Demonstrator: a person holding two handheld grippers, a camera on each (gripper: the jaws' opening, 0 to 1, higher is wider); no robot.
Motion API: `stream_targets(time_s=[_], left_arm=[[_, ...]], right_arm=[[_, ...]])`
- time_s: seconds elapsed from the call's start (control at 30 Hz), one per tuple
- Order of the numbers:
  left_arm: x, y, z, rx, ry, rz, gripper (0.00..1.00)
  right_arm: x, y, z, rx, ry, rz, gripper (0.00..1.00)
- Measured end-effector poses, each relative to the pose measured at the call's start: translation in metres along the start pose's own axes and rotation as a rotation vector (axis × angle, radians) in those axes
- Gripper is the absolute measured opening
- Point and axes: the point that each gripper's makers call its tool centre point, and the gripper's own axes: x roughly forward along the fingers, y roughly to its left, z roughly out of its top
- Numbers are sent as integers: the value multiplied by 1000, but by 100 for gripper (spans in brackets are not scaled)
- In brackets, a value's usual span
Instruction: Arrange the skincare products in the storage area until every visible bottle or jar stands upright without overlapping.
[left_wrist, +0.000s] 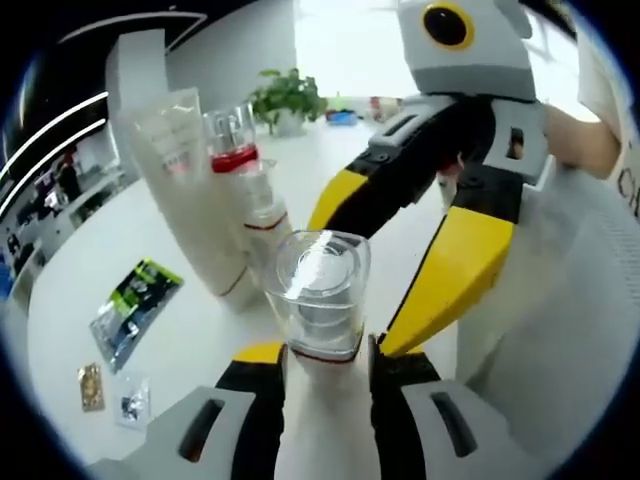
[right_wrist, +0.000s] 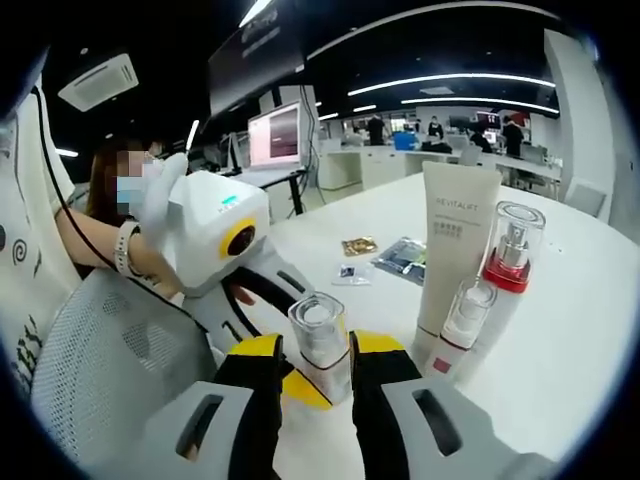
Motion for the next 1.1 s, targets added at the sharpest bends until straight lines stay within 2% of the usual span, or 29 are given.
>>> stream_targets(time_s=[0.2,0.43,0.6,1.1], left_arm=[[-2,2,-9,-33,65,20,26],[-3,4,-15,-54,94,24,18],[-7,4,-22,-104,129,32,14],[-4,6,-20,-129,141,32,4]], right_arm=[[-6,1,-8,-8,31,-2,26],[-11,-4,-10,-15,41,-20,26],[-15,-12,-11,-9,44,-41,26],[-17,-22,-16,39,39,-89,25]])
